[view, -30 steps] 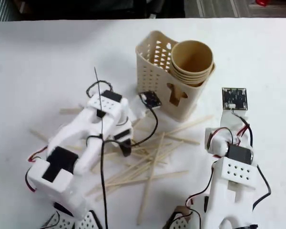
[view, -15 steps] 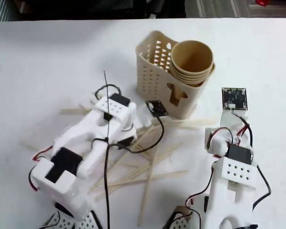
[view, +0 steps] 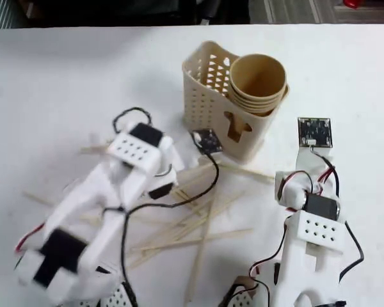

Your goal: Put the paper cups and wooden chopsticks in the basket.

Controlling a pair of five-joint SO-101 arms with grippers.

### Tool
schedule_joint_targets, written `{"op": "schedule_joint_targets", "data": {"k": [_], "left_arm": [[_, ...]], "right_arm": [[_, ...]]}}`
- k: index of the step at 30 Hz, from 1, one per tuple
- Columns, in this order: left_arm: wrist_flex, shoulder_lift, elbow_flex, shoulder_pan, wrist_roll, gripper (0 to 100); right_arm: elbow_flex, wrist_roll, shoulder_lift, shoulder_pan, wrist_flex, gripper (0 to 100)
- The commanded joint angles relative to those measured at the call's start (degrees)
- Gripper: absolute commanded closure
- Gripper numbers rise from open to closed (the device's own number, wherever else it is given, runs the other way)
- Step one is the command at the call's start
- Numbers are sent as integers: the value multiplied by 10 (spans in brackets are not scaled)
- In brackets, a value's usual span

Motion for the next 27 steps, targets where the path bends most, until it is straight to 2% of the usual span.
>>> {"op": "schedule_joint_targets", "data": {"k": [1, 4, 9, 15, 17, 21, 27], "left_arm": [[43, -143, 1, 2, 1, 979], [69, -200, -4, 0, 1, 979], [67, -265, -25, -43, 1, 979], [66, -284, -164, -61, 9, 979], [45, -284, -214, -58, 39, 979], [-60, -283, -266, -56, 113, 979], [-323, -283, -215, -9, 222, 979]], "right_arm": [[-4, 5, 0, 2, -8, 889], [-4, 5, 0, 2, -8, 889], [-4, 5, 0, 2, -8, 889], [-4, 5, 0, 2, -8, 889], [-4, 5, 0, 2, -8, 889], [-4, 5, 0, 2, -8, 889], [-4, 5, 0, 2, -8, 889]]}}
